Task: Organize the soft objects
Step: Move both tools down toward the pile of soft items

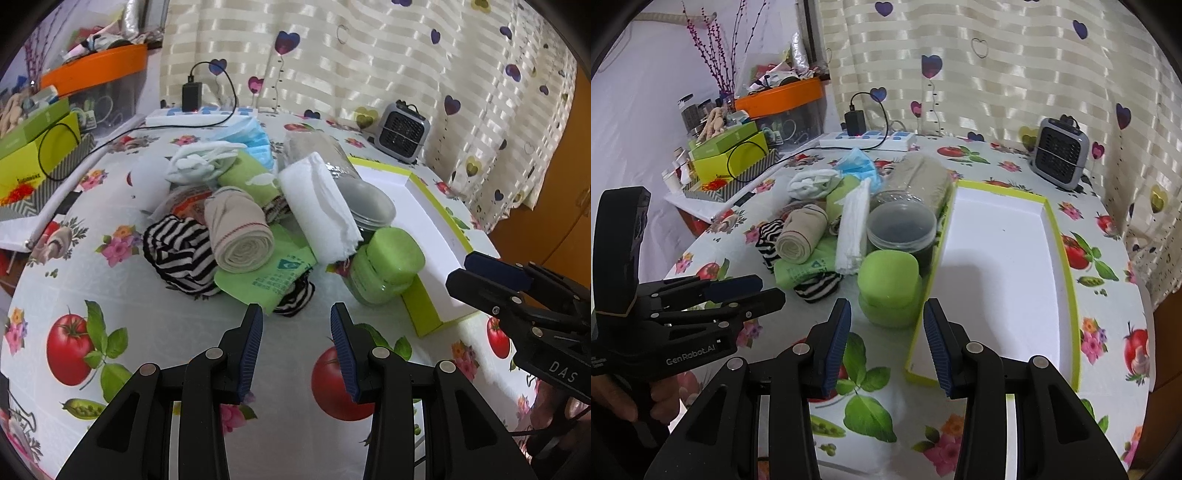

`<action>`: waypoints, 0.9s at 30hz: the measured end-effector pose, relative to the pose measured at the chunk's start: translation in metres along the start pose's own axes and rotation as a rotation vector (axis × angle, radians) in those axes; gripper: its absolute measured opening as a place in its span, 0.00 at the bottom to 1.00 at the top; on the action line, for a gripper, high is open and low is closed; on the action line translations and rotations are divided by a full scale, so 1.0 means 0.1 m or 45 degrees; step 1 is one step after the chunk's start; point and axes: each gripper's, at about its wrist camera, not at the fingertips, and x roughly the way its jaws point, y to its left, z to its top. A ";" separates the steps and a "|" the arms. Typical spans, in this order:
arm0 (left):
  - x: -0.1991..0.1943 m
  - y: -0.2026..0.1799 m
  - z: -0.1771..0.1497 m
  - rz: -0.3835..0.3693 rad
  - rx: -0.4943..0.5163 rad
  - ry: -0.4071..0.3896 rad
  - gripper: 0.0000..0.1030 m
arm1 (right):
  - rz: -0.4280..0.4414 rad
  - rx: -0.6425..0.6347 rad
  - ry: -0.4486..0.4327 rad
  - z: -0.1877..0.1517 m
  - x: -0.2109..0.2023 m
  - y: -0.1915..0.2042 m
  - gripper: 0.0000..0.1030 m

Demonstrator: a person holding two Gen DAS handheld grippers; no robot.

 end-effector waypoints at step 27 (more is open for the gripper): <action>0.20 1.05 0.40 0.098 -0.297 -0.040 0.36 | 0.257 -0.113 0.058 0.58 0.76 0.60 0.41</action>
